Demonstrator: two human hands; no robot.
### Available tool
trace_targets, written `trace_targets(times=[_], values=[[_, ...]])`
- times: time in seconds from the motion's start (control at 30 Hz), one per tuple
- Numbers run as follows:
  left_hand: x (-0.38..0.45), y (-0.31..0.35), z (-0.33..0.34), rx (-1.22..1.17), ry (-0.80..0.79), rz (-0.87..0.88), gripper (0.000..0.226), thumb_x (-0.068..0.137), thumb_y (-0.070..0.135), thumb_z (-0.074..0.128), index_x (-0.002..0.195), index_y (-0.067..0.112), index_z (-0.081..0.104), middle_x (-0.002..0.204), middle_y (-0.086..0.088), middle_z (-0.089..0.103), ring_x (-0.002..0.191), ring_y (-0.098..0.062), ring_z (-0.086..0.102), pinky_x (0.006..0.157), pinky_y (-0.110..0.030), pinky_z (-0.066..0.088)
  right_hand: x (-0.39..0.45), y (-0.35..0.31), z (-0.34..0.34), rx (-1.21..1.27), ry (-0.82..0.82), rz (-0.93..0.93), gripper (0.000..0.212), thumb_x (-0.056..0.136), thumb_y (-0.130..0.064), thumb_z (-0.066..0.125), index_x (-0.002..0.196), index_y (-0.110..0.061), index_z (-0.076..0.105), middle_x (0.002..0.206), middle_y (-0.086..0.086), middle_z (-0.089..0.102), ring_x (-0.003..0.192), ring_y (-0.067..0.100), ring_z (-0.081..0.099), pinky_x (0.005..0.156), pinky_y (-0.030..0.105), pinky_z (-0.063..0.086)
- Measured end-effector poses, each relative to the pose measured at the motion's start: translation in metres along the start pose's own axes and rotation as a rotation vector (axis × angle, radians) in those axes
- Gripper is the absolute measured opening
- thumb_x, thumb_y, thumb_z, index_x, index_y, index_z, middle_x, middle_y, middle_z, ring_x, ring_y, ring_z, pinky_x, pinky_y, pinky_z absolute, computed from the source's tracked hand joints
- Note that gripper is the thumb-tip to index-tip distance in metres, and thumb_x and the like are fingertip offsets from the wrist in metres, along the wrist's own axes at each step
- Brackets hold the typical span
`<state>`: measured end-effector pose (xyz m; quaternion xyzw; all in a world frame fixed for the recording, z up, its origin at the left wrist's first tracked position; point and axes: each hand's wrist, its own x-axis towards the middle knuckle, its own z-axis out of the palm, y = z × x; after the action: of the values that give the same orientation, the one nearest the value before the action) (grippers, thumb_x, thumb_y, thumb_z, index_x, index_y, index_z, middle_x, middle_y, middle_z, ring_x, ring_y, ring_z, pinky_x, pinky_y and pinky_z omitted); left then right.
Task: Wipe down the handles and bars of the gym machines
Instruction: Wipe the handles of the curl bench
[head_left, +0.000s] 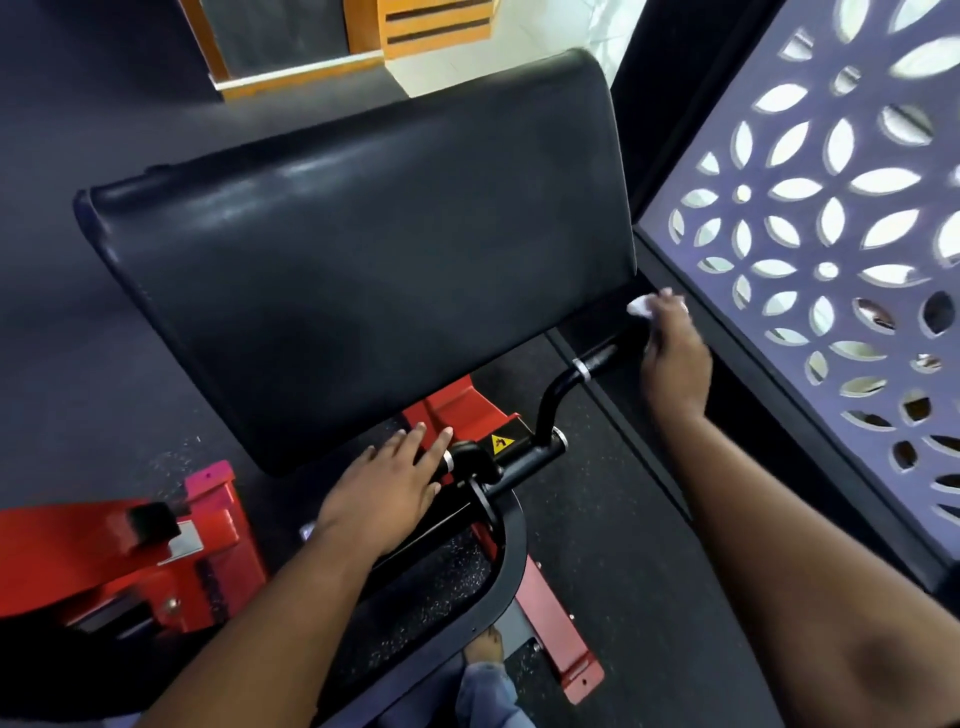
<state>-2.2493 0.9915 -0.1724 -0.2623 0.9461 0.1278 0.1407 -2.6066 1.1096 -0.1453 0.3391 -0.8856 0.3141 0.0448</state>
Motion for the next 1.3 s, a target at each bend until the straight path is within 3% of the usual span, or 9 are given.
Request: trace_targets(times=[0.2,0.43,0.6,0.73,0.87,0.97,1.1,1.17,1.3], values=[[0.033,0.019,-0.004,0.006,-0.045,0.08,0.081,0.104,0.061,0.036,0.163,0.031,-0.01,0.173,0.001,0.005,0.159,-0.019,0.009,0.126,-0.042,0.024,0.022,0.028,0.021,-0.203,-0.177,0.0,0.055,0.094,0.007,0.038,0.144,-0.013,0.053,0.165,0.008,0.03,0.155,0.029,0.019,0.121,0.048,0.029],[0.053,0.026,-0.002,-0.027,-0.075,0.041,0.068,0.109,0.046,0.037,0.164,0.03,0.001,0.171,0.0,0.014,0.155,-0.02,0.022,0.112,-0.042,0.041,-0.052,0.005,0.045,-0.051,-0.318,-0.212,0.056,0.094,0.007,0.048,0.146,-0.012,0.054,0.161,0.008,0.037,0.154,0.023,0.023,0.119,0.045,0.033],[0.058,0.027,0.0,-0.029,-0.082,0.026,0.062,0.11,0.041,0.036,0.164,0.03,0.007,0.171,0.0,0.017,0.154,-0.022,0.024,0.113,-0.043,0.043,0.009,0.034,0.011,-0.06,-0.105,-0.092,0.062,0.087,0.01,0.043,0.144,-0.012,0.056,0.161,0.009,0.037,0.152,0.025,0.027,0.121,0.046,0.03],[0.058,0.027,0.001,-0.031,-0.076,0.013,0.06,0.11,0.036,0.036,0.164,0.029,0.011,0.169,0.0,0.021,0.152,-0.023,0.029,0.111,-0.044,0.045,0.008,0.037,0.024,-0.133,-0.181,-0.101,0.054,0.094,0.003,0.041,0.145,-0.01,0.052,0.163,0.01,0.034,0.155,0.029,0.02,0.113,0.042,0.036],[0.057,0.027,0.002,-0.026,-0.07,0.012,0.056,0.11,0.035,0.035,0.163,0.027,0.018,0.168,0.0,0.025,0.151,-0.022,0.031,0.11,-0.043,0.046,-0.051,0.022,0.048,-0.047,-0.286,-0.235,0.051,0.1,-0.004,0.048,0.151,-0.013,0.048,0.162,0.007,0.036,0.155,0.024,0.018,0.121,0.035,0.025],[0.057,0.027,0.002,-0.02,-0.069,0.014,0.053,0.11,0.036,0.034,0.161,0.025,0.024,0.166,0.0,0.028,0.15,-0.021,0.032,0.109,-0.041,0.046,-0.035,0.03,0.044,-0.084,-0.232,-0.297,0.048,0.098,-0.004,0.045,0.145,-0.009,0.054,0.157,0.011,0.043,0.153,0.03,0.025,0.124,0.039,0.021],[0.058,0.027,0.001,-0.03,-0.075,0.012,0.054,0.11,0.042,0.032,0.161,0.027,0.025,0.167,0.0,0.026,0.152,-0.021,0.03,0.11,-0.042,0.045,0.013,0.057,0.028,-0.186,-0.113,-0.091,0.066,0.087,0.01,0.042,0.15,-0.009,0.047,0.162,0.013,0.035,0.154,0.033,0.019,0.127,0.047,0.007],[0.059,0.026,0.001,-0.035,-0.091,0.007,0.054,0.11,0.046,0.03,0.161,0.028,0.025,0.167,0.0,0.026,0.152,-0.021,0.029,0.11,-0.043,0.045,0.0,0.05,0.032,-0.165,-0.157,-0.138,0.063,0.09,0.003,0.04,0.152,-0.009,0.044,0.163,0.012,0.032,0.155,0.033,0.016,0.127,0.049,0.006],[0.06,0.027,-0.001,-0.03,-0.09,0.009,0.053,0.11,0.045,0.032,0.16,0.028,0.028,0.165,0.0,0.03,0.149,-0.022,0.033,0.108,-0.044,0.047,-0.036,0.047,0.04,-0.253,-0.324,-0.49,0.054,0.106,-0.036,0.032,0.153,-0.012,0.044,0.161,0.009,0.037,0.154,0.027,0.022,0.125,0.05,0.014]])
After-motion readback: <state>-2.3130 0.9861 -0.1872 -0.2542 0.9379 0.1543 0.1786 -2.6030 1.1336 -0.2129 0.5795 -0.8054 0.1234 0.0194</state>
